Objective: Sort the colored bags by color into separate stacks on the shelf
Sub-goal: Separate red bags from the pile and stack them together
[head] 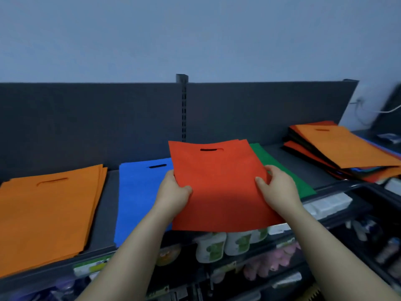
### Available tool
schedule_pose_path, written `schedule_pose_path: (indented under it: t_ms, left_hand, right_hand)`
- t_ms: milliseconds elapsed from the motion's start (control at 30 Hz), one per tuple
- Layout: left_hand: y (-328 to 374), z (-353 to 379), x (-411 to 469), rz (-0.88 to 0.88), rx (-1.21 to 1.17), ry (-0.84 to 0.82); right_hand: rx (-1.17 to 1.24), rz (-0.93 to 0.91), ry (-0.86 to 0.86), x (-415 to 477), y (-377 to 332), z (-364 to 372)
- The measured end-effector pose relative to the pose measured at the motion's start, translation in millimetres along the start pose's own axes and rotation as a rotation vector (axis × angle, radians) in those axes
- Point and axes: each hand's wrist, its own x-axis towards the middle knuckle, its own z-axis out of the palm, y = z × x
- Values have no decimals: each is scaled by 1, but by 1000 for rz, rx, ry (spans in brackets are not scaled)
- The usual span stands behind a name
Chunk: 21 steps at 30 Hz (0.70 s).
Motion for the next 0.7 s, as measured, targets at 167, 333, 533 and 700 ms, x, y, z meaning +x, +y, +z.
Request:
schedule_pose_path:
  t_ms: [167,333,533,700]
  left_hand:
    - [25,84,12,8,21,-25]
    - [36,143,25,-22,22,-12]
    - [44,195,40,-86,-47,-124]
    - [30,199,61,-153,197,-163]
  right_hand:
    - [29,36,-69,46,67,-33]
    - [22,-11,-175,86,113,-45]
    - [-26,34,-228,130,162,-38]
    - [-26,134,-286,150,186,-25]
